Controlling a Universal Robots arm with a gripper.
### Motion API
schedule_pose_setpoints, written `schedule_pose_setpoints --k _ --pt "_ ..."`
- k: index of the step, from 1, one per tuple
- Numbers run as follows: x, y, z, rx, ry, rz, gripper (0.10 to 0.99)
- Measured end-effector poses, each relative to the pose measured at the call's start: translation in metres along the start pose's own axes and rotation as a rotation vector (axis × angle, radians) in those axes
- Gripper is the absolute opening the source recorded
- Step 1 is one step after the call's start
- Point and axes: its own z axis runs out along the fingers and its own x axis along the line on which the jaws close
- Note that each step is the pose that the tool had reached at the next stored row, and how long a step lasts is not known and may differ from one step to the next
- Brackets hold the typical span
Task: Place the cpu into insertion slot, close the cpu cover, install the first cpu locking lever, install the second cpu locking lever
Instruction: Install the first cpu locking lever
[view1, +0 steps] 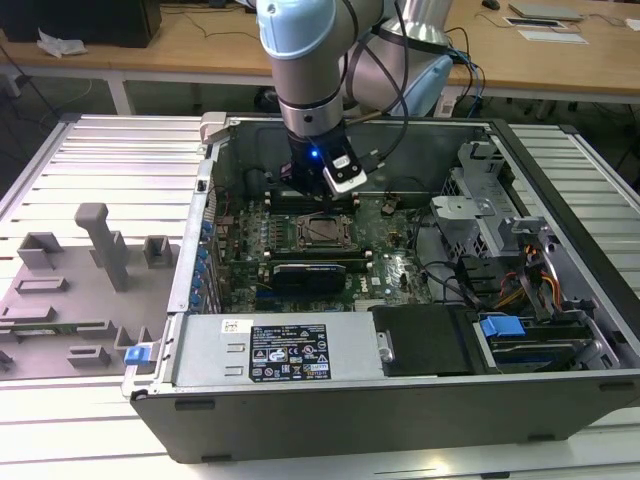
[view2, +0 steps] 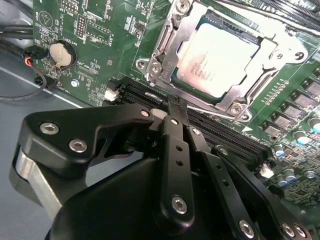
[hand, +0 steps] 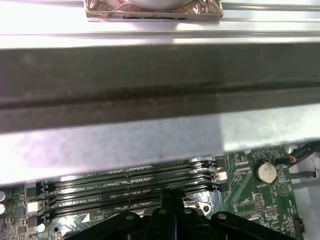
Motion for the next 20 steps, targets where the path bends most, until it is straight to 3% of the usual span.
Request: schedule_pose_setpoints --k 14,20 --pt "0.0013 0.0061 0.0026 0.015 -0.0104 0.051 0.106" --pt "0.0017 0.0059 0.0047 0.031 -0.0187 0.089 0.106"
